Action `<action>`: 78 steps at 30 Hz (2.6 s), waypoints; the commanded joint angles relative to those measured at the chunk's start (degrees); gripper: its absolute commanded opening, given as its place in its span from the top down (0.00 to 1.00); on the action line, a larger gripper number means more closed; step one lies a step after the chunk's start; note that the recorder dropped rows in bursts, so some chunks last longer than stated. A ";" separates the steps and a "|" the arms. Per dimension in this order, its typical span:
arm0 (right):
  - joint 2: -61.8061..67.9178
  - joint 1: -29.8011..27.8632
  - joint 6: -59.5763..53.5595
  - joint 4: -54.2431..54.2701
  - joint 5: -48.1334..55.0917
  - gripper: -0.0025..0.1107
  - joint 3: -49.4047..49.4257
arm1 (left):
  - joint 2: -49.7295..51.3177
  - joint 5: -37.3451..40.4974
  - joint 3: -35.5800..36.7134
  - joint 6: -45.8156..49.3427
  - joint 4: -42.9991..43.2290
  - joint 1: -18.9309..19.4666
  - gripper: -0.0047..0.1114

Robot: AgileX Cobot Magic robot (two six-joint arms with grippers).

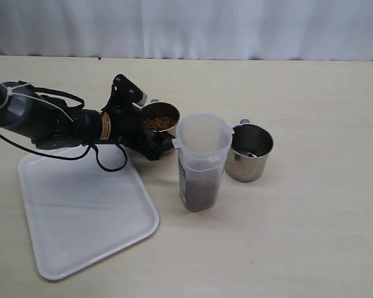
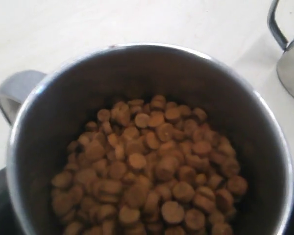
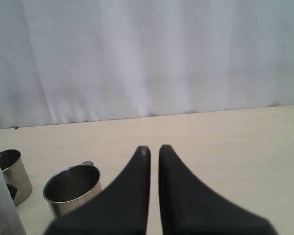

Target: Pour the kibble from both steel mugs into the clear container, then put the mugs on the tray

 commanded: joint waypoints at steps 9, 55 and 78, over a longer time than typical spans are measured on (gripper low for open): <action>-0.19 0.24 -0.10 0.10 0.18 0.94 0.16 | -12.56 18.62 0.10 -6.63 -0.11 0.43 0.96; -0.19 0.24 -0.07 0.10 0.18 0.94 0.16 | -52.86 57.98 15.98 -20.33 15.80 -24.28 0.96; -0.19 0.24 -0.07 0.10 0.18 0.94 0.16 | -31.60 79.16 4.76 -20.25 28.53 -38.49 0.96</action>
